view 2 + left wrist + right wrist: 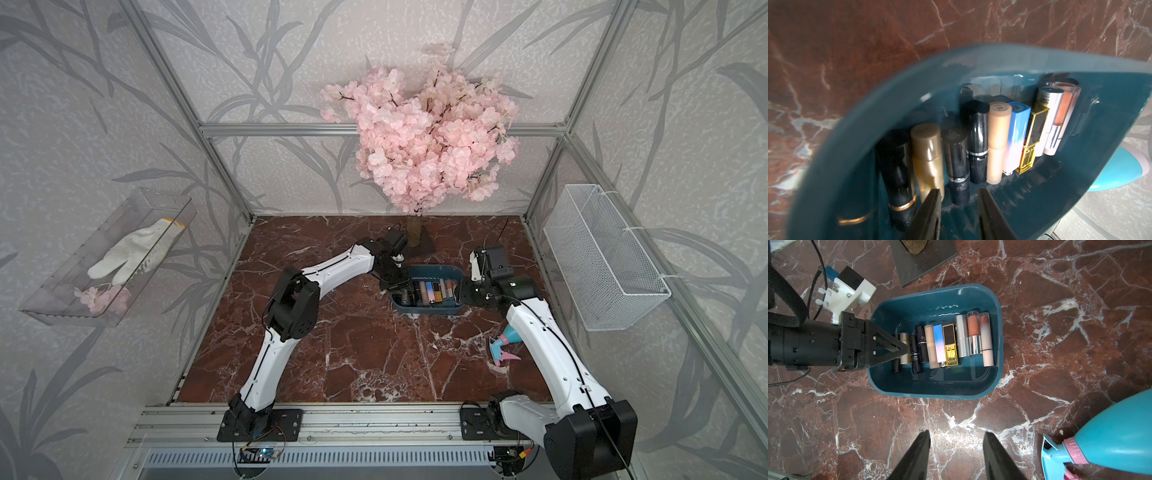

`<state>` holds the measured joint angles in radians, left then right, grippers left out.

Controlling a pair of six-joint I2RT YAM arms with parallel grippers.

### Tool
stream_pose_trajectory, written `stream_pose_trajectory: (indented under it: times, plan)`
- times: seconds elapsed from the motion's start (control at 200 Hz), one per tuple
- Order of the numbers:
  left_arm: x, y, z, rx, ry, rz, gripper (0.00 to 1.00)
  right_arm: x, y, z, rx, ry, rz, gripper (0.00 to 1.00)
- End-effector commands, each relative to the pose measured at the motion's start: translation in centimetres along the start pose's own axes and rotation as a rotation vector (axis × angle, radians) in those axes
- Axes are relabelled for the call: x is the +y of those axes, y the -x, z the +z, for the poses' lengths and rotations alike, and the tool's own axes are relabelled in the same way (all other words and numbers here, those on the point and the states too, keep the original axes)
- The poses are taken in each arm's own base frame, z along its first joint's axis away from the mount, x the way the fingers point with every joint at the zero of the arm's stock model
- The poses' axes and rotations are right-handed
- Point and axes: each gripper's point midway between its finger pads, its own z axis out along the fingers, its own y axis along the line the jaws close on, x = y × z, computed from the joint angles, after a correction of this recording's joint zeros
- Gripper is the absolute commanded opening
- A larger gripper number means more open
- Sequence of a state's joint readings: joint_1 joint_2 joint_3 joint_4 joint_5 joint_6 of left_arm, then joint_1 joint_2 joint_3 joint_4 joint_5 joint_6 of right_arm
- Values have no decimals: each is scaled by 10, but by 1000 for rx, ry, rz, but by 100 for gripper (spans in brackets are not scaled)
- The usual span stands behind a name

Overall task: Put the lipstick into the storage box
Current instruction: Place the lipstick in the storage box.

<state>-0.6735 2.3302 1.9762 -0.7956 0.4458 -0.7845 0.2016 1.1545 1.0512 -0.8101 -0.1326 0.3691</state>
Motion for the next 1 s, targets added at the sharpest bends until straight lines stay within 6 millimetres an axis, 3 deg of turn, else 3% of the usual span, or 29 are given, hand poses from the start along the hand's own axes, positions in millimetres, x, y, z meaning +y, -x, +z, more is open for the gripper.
stream_pose_trajectory:
  times: [0.0,0.215,0.56,0.995]
  plan:
    - [0,2,4,2,15,11,34,-1,2,-5,-26,3,4,47]
    - [-11,4,-9,-24,-10,29,34,-1,1,-5,-24,5,7,47]
    - [-47,7,-60,-136,-90,115,34,10,8,1,-21,61,41,47]
    - [-70,-2,-105,-269,-229,179,34,24,10,-6,-43,141,44,47]
